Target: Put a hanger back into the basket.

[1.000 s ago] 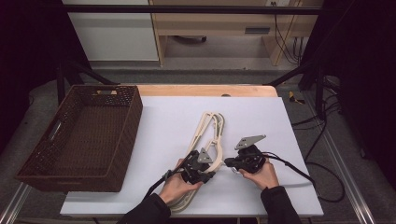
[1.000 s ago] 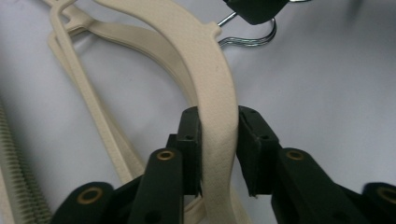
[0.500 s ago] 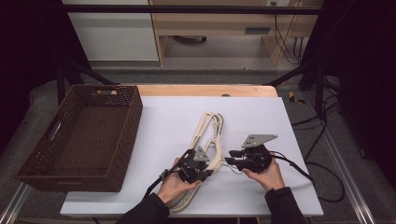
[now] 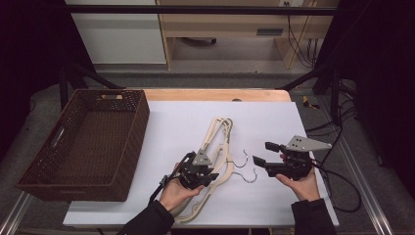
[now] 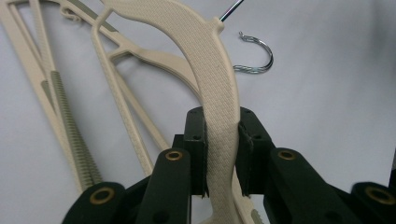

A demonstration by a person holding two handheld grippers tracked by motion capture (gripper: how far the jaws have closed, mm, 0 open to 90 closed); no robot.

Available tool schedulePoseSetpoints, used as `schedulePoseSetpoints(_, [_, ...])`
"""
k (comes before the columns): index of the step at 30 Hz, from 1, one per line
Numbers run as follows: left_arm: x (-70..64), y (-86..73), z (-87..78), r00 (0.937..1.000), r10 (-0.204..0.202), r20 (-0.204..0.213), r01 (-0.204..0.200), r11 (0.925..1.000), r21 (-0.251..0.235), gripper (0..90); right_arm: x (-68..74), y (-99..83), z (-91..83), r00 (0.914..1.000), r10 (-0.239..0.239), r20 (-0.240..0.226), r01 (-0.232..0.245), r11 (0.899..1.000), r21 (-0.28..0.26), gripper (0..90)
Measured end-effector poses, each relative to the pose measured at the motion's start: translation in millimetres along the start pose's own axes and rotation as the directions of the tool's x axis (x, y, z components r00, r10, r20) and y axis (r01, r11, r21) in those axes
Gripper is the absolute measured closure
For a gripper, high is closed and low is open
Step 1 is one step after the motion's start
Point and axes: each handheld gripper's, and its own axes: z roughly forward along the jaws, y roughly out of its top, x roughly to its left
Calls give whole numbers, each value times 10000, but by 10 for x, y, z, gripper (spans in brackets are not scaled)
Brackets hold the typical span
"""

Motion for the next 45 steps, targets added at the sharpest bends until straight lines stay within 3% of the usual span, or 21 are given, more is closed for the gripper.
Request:
schedulePoseSetpoints(3, [29, 0, -49, 10000, -37, -38, 37, 9999, -93, 769, -4, -31, 43, 10000, -44, -1, 44, 9997, 227, 251])
schedulePoseSetpoints(10, [96, -2, -165, 9994, -309, -164, 302, 9986, -431, 777, 104, -138, 357, 9987, -270, -425, 310, 9947, 981, 269])
schedulePoseSetpoints(14, [104, -1, -190, 9990, -376, -233, 364, 9981, -502, 779, 171, -154, 474, 9980, -192, -597, 246, 9954, 922, 300])
schedulePoseSetpoints(23, [94, -25, -193, 9991, -280, -328, 266, 9988, -409, 782, 457, -15, 793, 9892, -689, -1296, 746, 9964, 398, 542])
schedulePoseSetpoints(29, [98, -33, -203, 9990, -277, -359, 261, 9987, -426, 782, 486, 6, 893, 9862, -637, -1530, 691, 9972, 300, 760])
schedulePoseSetpoints(34, [76, -36, -193, 9991, -217, -359, 205, 9992, -340, 781, 476, 1, 920, 9878, -627, -1423, 673, 9974, 274, 868])
schedulePoseSetpoints(40, [72, -36, -200, 9990, -217, -389, 204, 9992, -330, 773, 480, 2, 927, 9899, -487, -1335, 528, 9982, 280, 885])
schedulePoseSetpoints(45, [30, 12, -206, 9968, -37, -804, -2, 9988, -485, 640, 495, 6, 933, 9908, -399, -1290, 434, 9988, 243, 885])
